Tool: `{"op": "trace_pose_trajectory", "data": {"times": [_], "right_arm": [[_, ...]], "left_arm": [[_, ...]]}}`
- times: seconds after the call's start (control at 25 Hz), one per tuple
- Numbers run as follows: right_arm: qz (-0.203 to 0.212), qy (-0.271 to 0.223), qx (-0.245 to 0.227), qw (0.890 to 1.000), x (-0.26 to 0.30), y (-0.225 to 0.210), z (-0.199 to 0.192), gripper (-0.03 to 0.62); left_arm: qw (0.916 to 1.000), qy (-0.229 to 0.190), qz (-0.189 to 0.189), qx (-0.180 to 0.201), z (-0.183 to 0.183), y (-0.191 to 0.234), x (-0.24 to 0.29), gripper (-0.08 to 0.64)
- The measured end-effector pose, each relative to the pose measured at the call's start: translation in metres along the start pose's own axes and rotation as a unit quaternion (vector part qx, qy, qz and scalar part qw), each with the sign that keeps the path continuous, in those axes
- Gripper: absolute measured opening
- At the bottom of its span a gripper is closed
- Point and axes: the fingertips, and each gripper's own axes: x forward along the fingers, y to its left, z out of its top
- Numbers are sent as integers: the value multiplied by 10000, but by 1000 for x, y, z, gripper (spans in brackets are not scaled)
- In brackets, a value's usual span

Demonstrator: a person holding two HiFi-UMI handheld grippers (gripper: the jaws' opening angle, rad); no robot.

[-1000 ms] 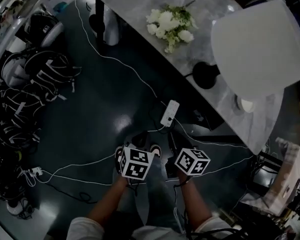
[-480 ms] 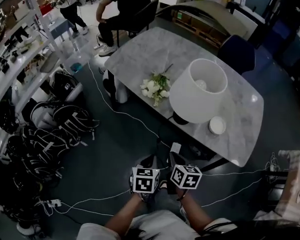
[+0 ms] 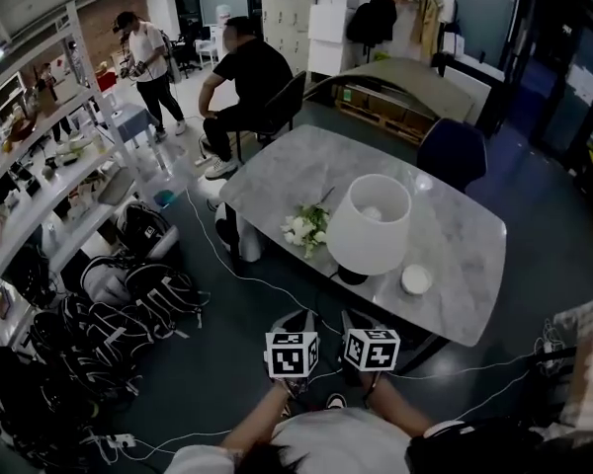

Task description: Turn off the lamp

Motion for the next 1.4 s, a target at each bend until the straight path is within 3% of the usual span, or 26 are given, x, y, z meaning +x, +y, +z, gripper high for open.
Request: {"op": "trace_pose_trajectory", "data": {"times": [0.32, 0.48, 1.4], "right_arm": [[-229, -250, -52, 9994, -9, -10, 33, 0], [-292, -144, 109, 9994, -12, -16, 24, 0], [-399, 6, 29, 9992, -30, -26, 2, -2]], "left_arm": [[9998, -101, -134, 115, 27, -8, 11, 9], [9997, 22, -187, 130, 20, -14, 17, 9], [9998, 167, -80, 107, 0, -21, 14, 9]]}}
